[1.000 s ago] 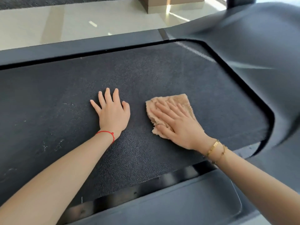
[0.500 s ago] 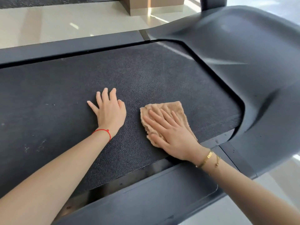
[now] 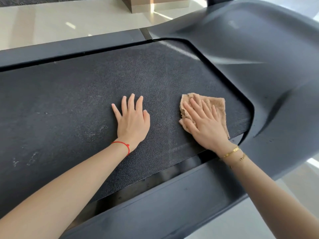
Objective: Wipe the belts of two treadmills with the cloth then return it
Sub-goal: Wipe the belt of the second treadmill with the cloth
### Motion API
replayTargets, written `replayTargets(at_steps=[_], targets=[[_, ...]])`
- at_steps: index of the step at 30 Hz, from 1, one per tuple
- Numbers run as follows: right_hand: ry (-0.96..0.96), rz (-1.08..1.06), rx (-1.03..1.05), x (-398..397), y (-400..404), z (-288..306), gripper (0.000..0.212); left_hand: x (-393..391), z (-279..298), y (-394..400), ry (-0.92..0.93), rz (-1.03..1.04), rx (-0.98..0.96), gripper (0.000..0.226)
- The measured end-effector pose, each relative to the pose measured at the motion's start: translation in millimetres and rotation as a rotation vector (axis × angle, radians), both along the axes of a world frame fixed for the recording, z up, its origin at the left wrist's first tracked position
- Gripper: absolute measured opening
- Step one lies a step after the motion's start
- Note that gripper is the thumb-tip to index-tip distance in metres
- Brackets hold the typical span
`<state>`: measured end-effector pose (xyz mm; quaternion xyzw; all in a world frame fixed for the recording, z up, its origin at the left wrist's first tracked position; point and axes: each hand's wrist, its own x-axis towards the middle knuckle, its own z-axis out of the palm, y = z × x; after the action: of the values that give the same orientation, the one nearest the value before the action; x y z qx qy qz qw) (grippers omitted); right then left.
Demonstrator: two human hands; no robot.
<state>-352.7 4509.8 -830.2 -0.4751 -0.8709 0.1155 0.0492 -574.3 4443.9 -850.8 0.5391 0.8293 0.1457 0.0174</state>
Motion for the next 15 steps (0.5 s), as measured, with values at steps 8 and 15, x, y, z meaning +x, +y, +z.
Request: replayTargets(at_steps=[8,15], targets=[[0.008,0.292,-0.02,14,-36,-3,0.056,0,-1,-3,0.006,-0.009,0.004,0.054],[-0.006,-0.19,-0.013,33,21,-1,0.056,0,0,-3,-0.01,-0.013,0.008,0.054]])
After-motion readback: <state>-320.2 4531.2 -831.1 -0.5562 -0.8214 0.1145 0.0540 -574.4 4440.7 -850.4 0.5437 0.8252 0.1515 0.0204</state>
